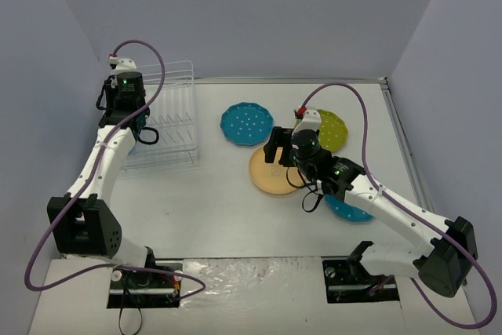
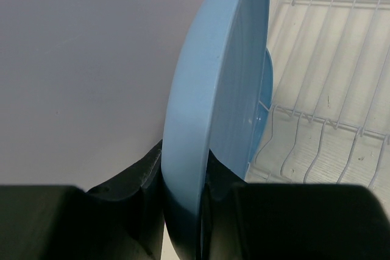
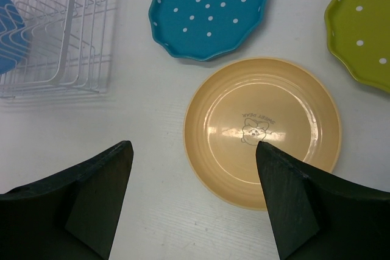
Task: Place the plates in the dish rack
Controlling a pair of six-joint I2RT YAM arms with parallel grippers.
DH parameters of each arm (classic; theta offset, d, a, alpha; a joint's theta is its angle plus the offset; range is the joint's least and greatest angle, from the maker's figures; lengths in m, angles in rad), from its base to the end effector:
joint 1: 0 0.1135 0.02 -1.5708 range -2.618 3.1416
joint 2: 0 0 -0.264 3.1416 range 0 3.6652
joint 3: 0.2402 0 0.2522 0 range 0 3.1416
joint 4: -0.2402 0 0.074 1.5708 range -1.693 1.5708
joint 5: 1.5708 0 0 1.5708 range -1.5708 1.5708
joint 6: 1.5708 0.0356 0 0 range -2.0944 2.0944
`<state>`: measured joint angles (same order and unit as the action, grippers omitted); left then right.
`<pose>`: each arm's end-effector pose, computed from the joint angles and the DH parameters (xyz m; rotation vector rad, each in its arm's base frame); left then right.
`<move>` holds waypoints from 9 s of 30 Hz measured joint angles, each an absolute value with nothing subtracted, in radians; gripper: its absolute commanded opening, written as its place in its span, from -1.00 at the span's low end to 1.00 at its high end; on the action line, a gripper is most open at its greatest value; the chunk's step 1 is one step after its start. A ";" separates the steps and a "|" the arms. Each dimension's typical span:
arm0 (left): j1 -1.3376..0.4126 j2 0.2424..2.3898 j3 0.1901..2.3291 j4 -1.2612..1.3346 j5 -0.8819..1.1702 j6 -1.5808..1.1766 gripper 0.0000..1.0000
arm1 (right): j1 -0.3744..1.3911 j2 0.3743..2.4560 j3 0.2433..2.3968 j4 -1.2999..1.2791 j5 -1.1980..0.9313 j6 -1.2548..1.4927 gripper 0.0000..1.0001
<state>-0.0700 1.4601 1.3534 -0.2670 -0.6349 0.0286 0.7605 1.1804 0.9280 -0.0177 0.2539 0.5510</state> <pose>0.3370 -0.0025 0.3720 -0.3255 1.8836 0.5864 0.2063 0.1839 0.3256 -0.0150 1.8874 0.6814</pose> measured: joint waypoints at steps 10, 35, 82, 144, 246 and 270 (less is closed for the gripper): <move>-0.070 1.515 1.336 -0.241 -0.637 0.045 -1.00 | 0.760 1.180 0.921 -0.004 0.254 0.552 0.57; -0.070 1.544 1.286 -0.230 -0.645 0.080 -1.00 | 0.747 1.180 0.906 0.020 0.236 0.552 0.57; -0.071 1.603 1.462 -0.434 -0.595 -0.008 0.18 | 0.739 1.180 0.883 0.043 0.212 0.563 0.56; -0.567 1.204 1.278 -0.525 -0.041 -0.380 0.19 | 0.647 1.416 0.550 0.183 0.399 1.140 0.21; -0.370 1.433 1.226 -0.181 0.634 -0.744 -1.00 | 0.626 0.917 0.780 -0.092 0.319 0.857 0.77; -0.058 1.310 1.316 -0.499 -0.367 -0.133 -1.00 | 0.626 1.011 0.776 -0.080 0.369 0.752 0.74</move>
<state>-0.0577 1.3100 1.3161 -0.4990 -0.3669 -0.1333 0.6258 1.0111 0.7761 -0.0802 0.3695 0.7521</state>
